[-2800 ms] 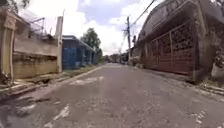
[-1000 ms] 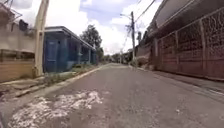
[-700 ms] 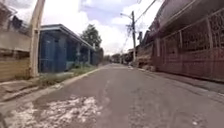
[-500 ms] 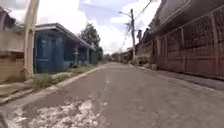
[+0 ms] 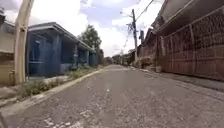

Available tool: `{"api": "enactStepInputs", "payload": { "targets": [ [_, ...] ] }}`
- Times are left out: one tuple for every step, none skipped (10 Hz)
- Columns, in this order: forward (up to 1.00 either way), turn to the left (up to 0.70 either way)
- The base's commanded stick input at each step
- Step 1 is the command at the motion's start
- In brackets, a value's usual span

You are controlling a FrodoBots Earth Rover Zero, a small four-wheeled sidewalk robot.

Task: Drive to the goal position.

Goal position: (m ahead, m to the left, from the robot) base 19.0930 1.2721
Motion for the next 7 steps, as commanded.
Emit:
{"api": "enactStepInputs", "payload": {
  "targets": [
    [1.0, 0.0],
    [1.0, 0.0],
    [1.0, 0.0],
    [1.0, 0.0],
    [1.0, 0.0],
    [1.0, 0.0],
    [1.0, 0.0]
  ]
}}
